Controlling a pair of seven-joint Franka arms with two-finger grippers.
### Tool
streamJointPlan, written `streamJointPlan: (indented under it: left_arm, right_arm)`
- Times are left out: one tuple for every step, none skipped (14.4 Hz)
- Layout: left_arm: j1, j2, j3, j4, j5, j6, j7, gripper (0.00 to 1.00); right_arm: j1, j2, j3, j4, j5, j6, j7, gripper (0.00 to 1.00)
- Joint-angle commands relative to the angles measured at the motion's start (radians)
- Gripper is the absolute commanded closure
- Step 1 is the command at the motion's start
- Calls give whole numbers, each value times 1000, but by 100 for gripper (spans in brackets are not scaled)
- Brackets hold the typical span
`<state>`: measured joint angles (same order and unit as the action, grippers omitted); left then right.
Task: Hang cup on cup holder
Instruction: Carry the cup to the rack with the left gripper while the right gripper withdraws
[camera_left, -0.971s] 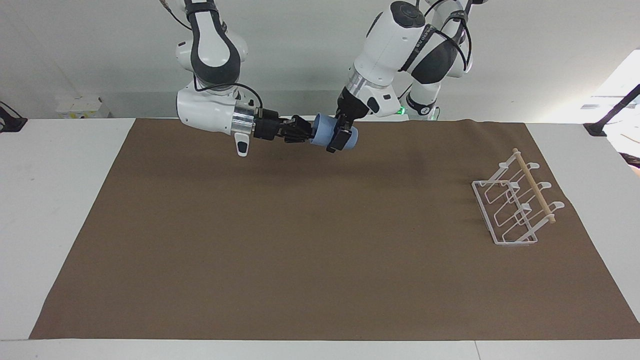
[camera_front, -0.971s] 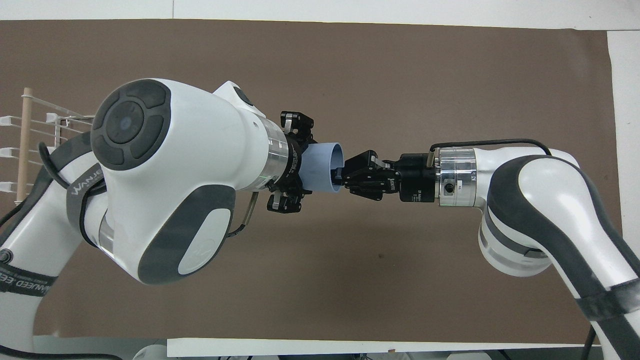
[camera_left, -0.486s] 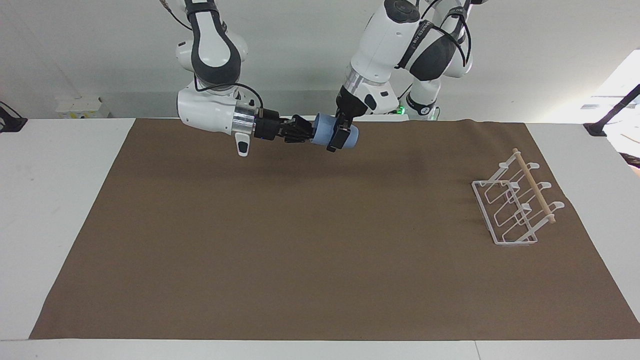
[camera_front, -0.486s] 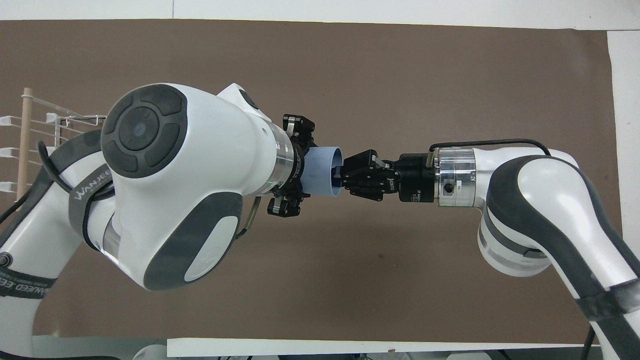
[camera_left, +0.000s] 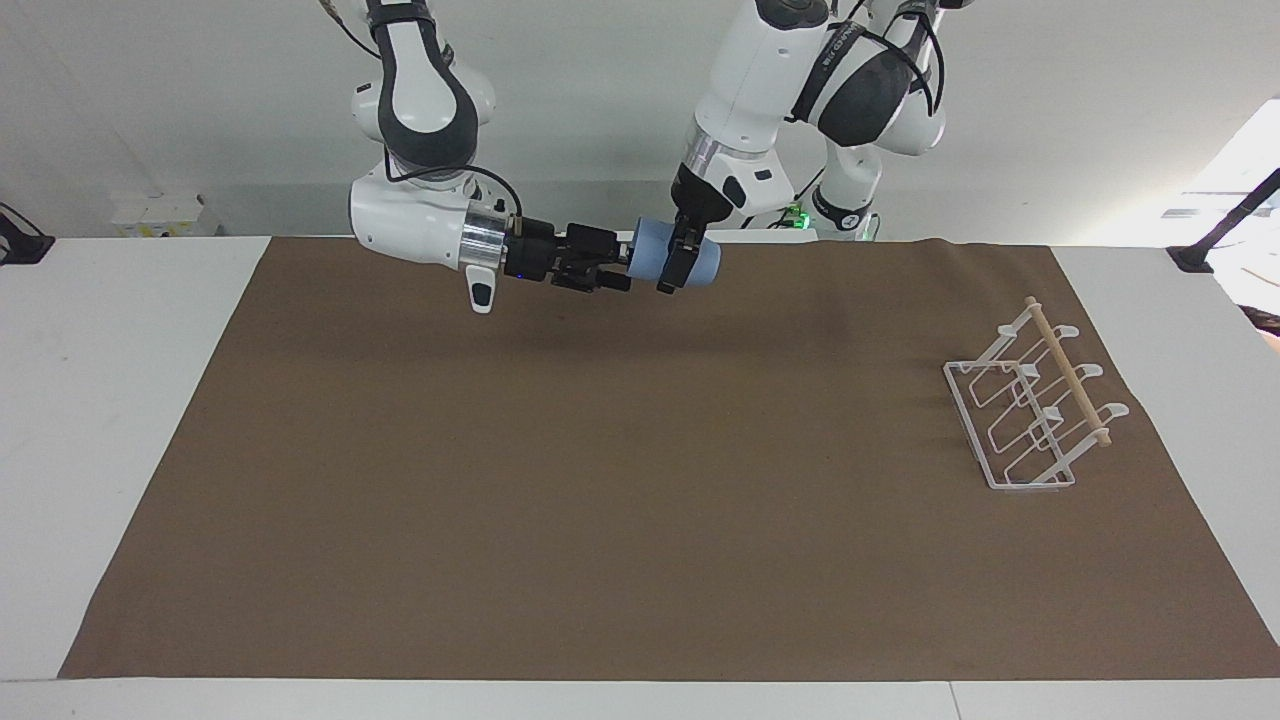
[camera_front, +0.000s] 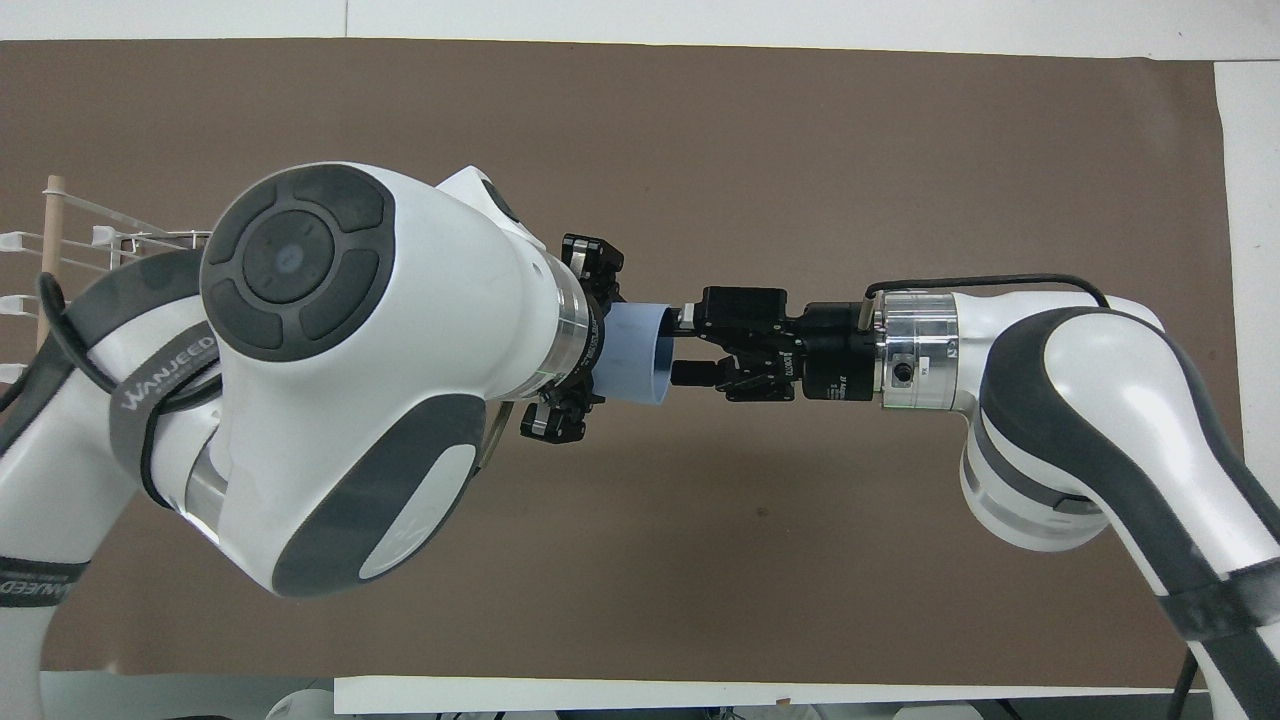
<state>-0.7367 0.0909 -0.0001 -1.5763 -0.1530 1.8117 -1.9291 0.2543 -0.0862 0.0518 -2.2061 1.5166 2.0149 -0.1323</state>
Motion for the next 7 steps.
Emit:
streamJointPlan:
  left_arm:
    - [7,20,25,77,87,-167,73,100]
    - [16,20,47,81,127,-208,97,100]
    - [28,20,66,82,168,-233,104,100]
    - [48,17,72,79,226,-253,119,100]
    - [66,9,71,64,304,-277,166,100]
    - [88,-2,72,30,369,-302,217,100]
    - [109,-9,72,-5,448,-302,235,100]
  right_arm:
    - [-55,-20,-1,14,-95,-8,-10,0]
    - [-73,-20,-1,35,-169,-30,-10,0]
    - [-96,-20,-1,48,-240,-59,-10,0]
    - [-119,-21,-1,61,-313,-79,-10,0]
    - [-142,-27,-3,75,-396,-105,-10,0]
    - [-165,-39,-3,88,-495,-120,-10,0]
    - [-184,-52,-3,95,-604,-123,-10,0]
